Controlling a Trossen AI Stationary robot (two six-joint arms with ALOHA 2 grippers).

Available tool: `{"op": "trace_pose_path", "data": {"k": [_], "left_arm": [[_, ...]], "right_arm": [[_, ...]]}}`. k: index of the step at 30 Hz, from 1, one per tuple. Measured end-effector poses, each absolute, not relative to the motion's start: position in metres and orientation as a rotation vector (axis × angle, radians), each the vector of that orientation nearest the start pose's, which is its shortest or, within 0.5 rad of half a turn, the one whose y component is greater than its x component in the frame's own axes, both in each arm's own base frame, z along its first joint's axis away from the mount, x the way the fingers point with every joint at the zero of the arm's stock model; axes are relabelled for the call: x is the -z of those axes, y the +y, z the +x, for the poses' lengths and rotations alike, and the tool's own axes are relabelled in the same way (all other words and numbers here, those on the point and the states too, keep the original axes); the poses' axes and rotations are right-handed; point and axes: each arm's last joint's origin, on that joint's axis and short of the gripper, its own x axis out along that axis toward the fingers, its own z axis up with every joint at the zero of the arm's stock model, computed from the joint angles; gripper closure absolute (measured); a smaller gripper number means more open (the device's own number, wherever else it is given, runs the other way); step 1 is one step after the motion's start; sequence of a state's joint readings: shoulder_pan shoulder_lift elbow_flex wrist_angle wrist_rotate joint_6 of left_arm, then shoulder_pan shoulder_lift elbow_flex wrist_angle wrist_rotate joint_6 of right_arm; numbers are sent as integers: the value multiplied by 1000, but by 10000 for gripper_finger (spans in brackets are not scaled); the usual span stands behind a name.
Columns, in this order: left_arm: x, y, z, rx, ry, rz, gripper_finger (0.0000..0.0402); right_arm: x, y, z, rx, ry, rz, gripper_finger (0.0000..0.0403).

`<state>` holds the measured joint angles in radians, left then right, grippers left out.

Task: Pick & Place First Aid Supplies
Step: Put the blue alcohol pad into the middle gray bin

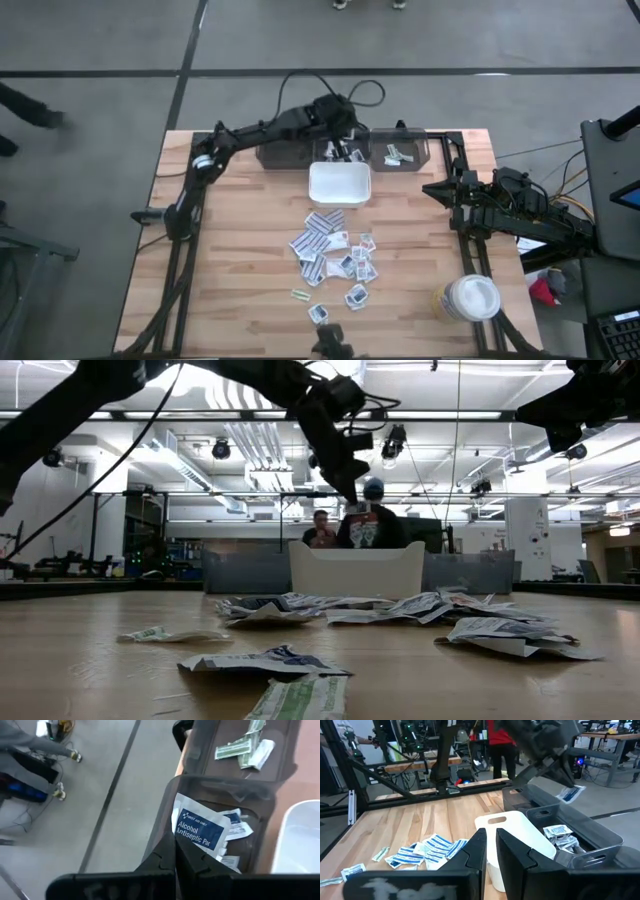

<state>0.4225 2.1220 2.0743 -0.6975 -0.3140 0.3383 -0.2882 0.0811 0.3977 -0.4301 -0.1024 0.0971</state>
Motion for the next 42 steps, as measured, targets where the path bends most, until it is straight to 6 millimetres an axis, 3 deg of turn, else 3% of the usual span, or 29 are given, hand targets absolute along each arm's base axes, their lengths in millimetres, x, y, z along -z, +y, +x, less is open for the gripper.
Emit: {"op": "trace_pose_path", "data": {"k": [6,15,22,34,42], "left_arm": [[-308,218,426,-535,861,230,402],[-255,226,446,-453,949,196,401],[-235,231,452,-432,962,175,402],[-232,239,450,-427,946,128,397],[-235,239,449,-428,941,127,329]], "right_arm": [[-247,-16,65,191,102,119,364],[-247,-16,65,191,102,118,364],[-247,-16,65,192,103,117,364],[-247,-16,65,191,102,120,364],[-247,-16,65,191,103,119,364]]}}
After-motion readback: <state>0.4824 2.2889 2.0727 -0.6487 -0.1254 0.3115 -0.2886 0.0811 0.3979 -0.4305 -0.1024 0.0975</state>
